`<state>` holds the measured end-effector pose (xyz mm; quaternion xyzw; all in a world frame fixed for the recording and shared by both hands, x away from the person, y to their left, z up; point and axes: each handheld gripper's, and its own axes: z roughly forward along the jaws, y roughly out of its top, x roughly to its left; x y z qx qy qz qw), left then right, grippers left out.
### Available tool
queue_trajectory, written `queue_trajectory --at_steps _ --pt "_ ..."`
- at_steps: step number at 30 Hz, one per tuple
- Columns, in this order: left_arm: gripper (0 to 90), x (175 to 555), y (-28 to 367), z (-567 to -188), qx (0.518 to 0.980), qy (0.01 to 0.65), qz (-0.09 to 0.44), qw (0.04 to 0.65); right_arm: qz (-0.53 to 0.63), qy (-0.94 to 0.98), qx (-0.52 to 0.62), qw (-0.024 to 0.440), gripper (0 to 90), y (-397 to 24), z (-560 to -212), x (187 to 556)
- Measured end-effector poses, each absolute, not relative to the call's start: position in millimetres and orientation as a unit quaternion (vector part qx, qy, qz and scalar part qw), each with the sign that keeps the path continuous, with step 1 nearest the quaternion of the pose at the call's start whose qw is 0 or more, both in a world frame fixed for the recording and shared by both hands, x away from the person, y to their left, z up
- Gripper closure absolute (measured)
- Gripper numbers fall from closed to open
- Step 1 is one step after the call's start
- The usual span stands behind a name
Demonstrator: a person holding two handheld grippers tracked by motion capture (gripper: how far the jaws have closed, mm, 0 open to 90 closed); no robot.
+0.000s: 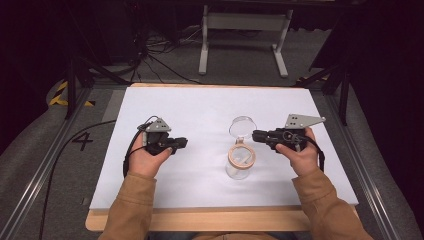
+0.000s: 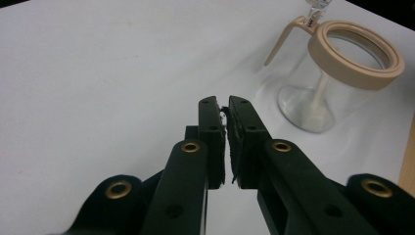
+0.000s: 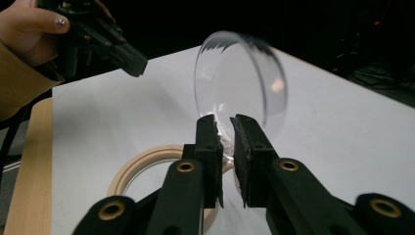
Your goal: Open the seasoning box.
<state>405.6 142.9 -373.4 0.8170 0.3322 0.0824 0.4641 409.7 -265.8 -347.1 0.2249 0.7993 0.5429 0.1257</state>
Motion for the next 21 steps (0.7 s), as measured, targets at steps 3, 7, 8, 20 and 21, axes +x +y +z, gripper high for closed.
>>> queue_trajectory --at_steps 3,7,8,20,21 --pt "82.7 408.0 143.6 -373.4 0.818 0.331 0.083 0.463 0.541 0.796 0.237 0.134 73.7 -275.2 -339.5 407.7" --pt "80.9 410.2 145.9 -371.7 0.82 0.335 0.084 0.456 0.515 0.805 0.252 0.152 65.4 -292.1 -335.2 408.0" --pt "80.2 410.6 146.8 -371.6 0.82 0.338 0.084 0.454 0.514 0.804 0.257 0.155 63.4 -296.9 -335.6 408.8" --pt "69.7 423.8 166.3 -383.8 0.82 0.379 0.096 0.418 0.45 0.8 0.348 0.193 54.1 -350.9 -351.4 421.4" --pt "69.4 424.6 167.6 -385.7 0.82 0.382 0.094 0.416 0.445 0.799 0.354 0.194 53.3 -353.6 -354.4 422.8"
